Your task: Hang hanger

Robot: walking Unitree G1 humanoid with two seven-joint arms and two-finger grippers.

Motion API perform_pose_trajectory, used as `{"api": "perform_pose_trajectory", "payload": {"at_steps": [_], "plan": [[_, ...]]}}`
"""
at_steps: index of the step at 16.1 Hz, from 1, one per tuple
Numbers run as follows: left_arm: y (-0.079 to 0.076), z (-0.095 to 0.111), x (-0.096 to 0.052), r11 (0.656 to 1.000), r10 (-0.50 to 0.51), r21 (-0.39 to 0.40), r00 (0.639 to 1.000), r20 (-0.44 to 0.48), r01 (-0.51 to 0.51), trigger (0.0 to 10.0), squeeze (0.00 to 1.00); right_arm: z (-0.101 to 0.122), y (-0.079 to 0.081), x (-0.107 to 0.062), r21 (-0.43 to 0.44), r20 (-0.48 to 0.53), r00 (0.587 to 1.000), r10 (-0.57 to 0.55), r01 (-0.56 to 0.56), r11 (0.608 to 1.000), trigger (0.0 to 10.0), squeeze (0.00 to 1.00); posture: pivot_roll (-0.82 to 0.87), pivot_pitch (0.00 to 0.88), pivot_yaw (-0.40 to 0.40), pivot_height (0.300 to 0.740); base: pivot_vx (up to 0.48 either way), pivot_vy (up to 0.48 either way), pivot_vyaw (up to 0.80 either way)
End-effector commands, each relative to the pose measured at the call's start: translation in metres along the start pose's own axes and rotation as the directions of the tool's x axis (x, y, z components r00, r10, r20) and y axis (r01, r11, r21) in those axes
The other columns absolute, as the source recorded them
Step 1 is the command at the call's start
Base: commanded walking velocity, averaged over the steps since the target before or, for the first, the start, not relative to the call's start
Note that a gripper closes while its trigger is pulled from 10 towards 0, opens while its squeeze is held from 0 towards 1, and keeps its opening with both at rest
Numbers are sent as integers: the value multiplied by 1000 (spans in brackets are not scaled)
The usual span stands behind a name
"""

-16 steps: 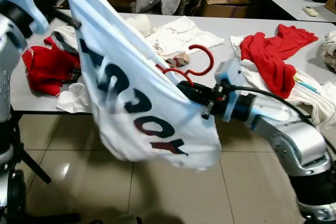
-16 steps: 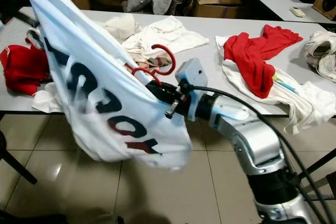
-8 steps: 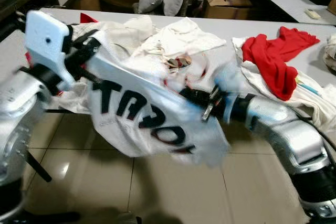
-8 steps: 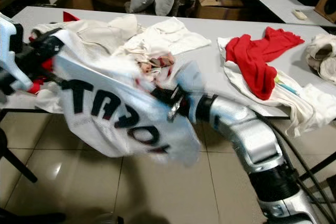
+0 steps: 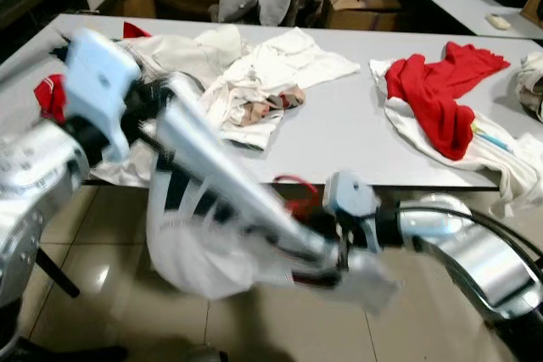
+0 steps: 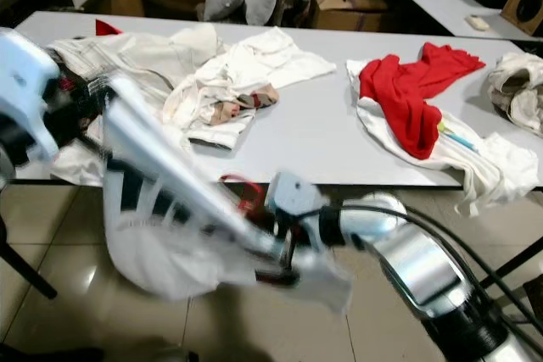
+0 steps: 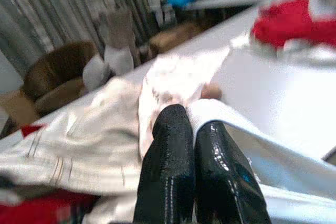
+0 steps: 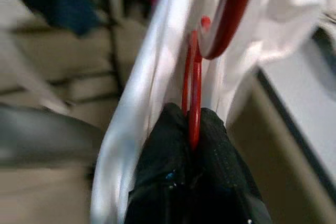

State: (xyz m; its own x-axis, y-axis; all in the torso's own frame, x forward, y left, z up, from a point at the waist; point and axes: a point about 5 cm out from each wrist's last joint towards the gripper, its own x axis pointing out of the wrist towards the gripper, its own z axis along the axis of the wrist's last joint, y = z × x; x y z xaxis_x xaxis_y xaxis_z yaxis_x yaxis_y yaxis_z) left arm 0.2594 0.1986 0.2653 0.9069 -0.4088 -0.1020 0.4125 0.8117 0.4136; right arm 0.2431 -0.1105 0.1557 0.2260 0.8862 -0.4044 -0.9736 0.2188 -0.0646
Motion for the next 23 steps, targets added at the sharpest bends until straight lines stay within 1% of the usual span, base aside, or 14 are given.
{"api": "perform_pose_trajectory", "payload": {"at_steps": [1, 2, 5, 6, 7, 8, 13, 15, 16, 18, 19, 20, 21, 23], "plan": [[7, -5, -3, 997, 47, 62, 997, -56, -43, 0, 0, 15, -5, -12, -5, 65, 998, -18, 18, 1000, 10000, 0, 29, 0, -7, 740, 0, 0, 0], [13, -13, -6, 991, 82, 110, 990, -119, -69, 0, 0, 20, -9, -18, 12, 88, 996, -31, 30, 999, 10000, 0, 31, 0, -5, 740, 0, 0, 0], [34, -30, -16, 978, 166, 161, 961, -222, -132, 0, 0, 24, -11, -26, 29, 129, 991, -35, 31, 999, 10000, 0, 33, 0, -1, 740, 0, 0, 0], [34, -29, -15, 980, 160, 150, 964, -214, -130, 0, 0, 24, -13, -26, 34, 135, 989, -58, 54, 998, 10000, 0, 33, 0, -1, 740, 0, 0, 0], [31, -21, -14, 989, 133, 85, 977, -165, -120, 0, 0, 24, -21, -21, 34, 136, 981, -136, 132, 991, 10000, 0, 34, 0, 1, 740, 0, 0, 0], [26, -11, -11, 995, 89, 45, 991, -102, -84, 0, 0, 27, -35, -13, 93, 175, 944, -281, 269, 959, 10000, 0, 42, 0, 2, 740, 0, 0, 0], [19, 2, -4, 999, 41, 2, 999, -33, -41, 0, 0, 39, -43, 0, 150, 252, 893, -372, 344, 927, 10000, 0, 61, 0, 11, 740, 0, 0, 0], [25, -1, 2, 994, 90, 59, 994, -64, -86, 0, 0, 43, -20, 12, 41, 251, 953, -169, 164, 986, 10000, 0, 64, 0, 12, 740, 0, 0, 0], [25, 0, 4, 994, 95, 67, 994, -58, -91, 0, 0, 42, -16, 14, 34, 243, 960, -141, 137, 990, 10000, 0, 65, 0, 11, 740, 0, 0, 0], [29, 3, 9, 987, 121, 109, 991, -50, -115, 0, 0, 35, -11, 17, -5, 176, 979, -105, 107, 994, 10000, 0, 65, 0, 13, 740, 0, 0, 0], [34, 2, 9, 979, 149, 150, 987, -66, -138, 0, 0, 26, -17, 17, -21, 87, 983, -164, 167, 986, 10000, 0, 61, 0, 14, 740, 0, 0, 0], [42, 1, 7, 966, 195, 185, 978, -75, -178, 0, 0, 2, -24, 13, -81, -129, 967, -221, 212, 974, 10000, 0, 58, 0, 16, 740, 0, 0, 0], [47, 2, 6, 958, 219, 203, 973, -70, -201, 0, 0, -15, -29, 6, -122, -271, 927, -259, 233, 965, 10000, 0, 58, 0, 16, 740, 0, 0, 0], [40, 26, 7, 991, 98, 87, 992, 83, -105, 0, 0, -24, -34, -2, -65, -315, 899, -305, 300, 952, 10000, 0, 55, 0, 19, 740, 0, 0, 0]]}}
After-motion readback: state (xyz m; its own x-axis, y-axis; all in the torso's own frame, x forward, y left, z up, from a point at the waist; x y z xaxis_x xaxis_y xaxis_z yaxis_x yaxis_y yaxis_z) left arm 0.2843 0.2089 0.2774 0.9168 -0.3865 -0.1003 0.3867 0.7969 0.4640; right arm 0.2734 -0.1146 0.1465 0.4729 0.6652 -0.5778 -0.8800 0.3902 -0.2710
